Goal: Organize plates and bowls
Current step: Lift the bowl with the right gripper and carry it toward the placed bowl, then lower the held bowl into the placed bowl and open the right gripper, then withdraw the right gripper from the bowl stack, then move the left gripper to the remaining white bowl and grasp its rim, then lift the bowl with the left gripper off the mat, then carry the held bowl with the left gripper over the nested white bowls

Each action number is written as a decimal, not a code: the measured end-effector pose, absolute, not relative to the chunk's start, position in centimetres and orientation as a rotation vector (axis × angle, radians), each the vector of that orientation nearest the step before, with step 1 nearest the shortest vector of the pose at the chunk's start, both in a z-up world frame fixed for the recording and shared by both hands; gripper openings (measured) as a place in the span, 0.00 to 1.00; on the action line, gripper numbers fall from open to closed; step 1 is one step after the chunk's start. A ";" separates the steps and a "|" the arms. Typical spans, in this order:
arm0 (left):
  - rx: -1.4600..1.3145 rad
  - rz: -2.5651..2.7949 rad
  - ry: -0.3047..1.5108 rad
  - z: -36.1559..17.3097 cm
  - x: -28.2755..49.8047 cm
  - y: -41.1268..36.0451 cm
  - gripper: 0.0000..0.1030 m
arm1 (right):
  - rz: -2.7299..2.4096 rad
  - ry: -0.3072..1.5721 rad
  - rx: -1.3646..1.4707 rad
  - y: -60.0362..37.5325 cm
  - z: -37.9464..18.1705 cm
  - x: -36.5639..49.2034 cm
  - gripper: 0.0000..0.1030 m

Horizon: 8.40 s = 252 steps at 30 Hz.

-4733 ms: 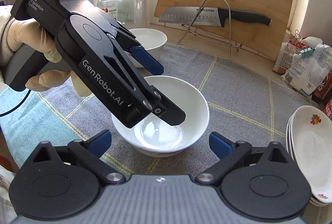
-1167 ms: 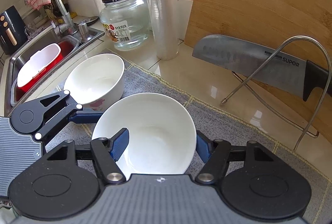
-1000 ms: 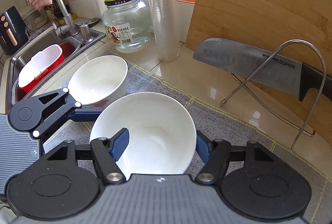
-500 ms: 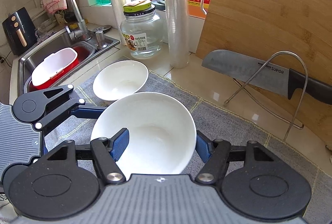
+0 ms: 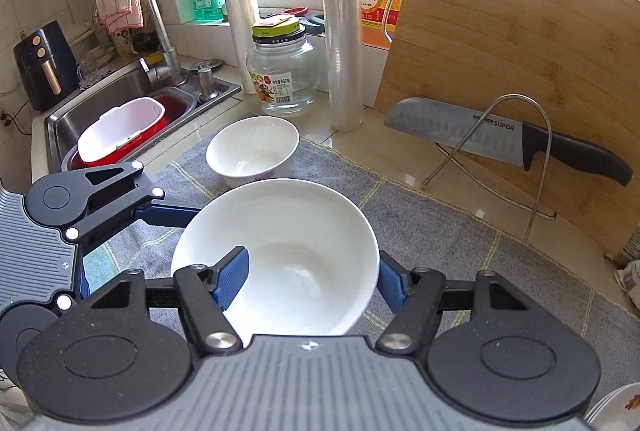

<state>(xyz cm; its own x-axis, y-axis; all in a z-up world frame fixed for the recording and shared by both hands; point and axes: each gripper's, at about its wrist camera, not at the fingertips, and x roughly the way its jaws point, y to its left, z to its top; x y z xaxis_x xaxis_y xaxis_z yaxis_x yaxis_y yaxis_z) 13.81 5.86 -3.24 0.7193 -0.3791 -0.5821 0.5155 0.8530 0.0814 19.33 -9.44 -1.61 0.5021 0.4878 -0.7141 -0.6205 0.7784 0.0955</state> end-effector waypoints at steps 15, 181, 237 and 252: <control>0.285 -0.599 0.577 -3.2 10.5 3.0 0.89 | 0.590 0.798 -0.132 -13.2 -1.4 14.6 0.71; 0.217 -0.665 0.838 -7.2 34.3 23.5 0.67 | 0.465 0.802 -0.245 9.5 -10.2 25.2 0.83; 0.301 -0.746 0.847 -2.4 26.0 17.8 0.66 | 0.552 0.765 -0.323 3.0 -5.0 17.5 0.82; 0.364 -0.818 0.806 -0.7 23.7 11.9 0.66 | 0.494 0.760 -0.249 -2.8 -3.4 15.2 0.82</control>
<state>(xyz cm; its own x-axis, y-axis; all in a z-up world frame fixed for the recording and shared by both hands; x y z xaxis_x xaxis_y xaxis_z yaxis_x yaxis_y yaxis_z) 23.68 11.95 -0.75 0.4165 -0.5042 -0.7565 0.7637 0.6455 -0.0098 15.23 -2.76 -3.38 0.6186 0.3367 -0.7099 -0.5122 0.8580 -0.0393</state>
